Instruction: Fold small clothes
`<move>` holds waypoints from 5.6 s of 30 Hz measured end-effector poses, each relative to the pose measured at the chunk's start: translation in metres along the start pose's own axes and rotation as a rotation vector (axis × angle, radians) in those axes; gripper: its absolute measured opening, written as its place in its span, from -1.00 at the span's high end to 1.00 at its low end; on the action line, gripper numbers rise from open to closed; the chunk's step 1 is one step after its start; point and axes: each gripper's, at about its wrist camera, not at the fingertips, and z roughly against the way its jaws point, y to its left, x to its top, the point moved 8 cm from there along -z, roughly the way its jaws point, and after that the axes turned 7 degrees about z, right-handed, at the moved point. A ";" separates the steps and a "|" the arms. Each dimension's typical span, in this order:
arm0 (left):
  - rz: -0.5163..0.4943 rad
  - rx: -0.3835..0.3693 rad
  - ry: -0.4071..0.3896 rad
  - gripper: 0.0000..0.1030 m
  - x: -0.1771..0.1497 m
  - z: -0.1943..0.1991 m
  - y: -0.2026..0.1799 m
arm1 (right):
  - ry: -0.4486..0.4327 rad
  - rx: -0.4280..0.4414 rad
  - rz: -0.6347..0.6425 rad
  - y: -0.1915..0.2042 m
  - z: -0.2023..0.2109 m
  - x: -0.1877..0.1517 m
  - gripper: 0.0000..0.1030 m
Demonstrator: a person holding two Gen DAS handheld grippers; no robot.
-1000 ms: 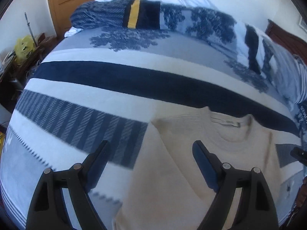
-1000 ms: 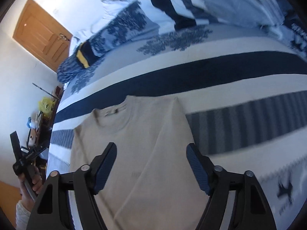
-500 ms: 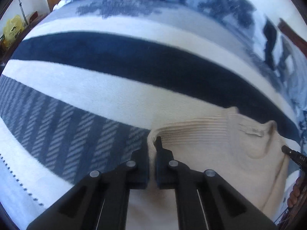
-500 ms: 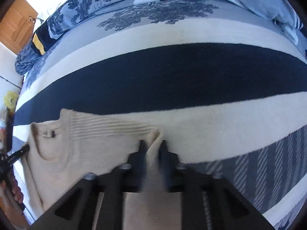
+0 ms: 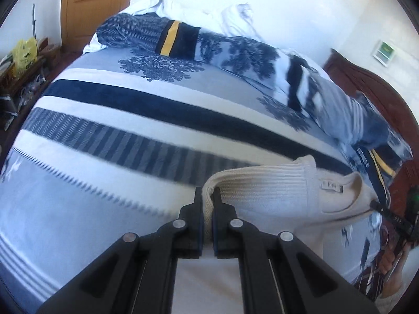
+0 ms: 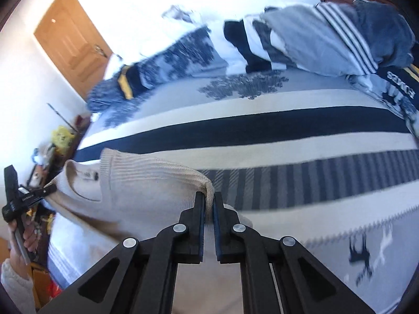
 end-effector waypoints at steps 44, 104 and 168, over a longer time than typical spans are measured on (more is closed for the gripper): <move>0.927 -0.079 0.312 -0.23 -0.293 -0.057 0.108 | 0.156 0.209 -0.876 -0.005 0.005 -0.346 -0.48; 0.428 0.108 0.169 0.36 -0.386 0.043 0.112 | 0.232 -0.112 -0.346 -0.009 0.055 -0.400 0.02; 0.560 -0.359 0.236 0.83 -0.370 0.027 0.104 | 0.737 -0.265 0.702 0.429 -0.194 -0.337 0.73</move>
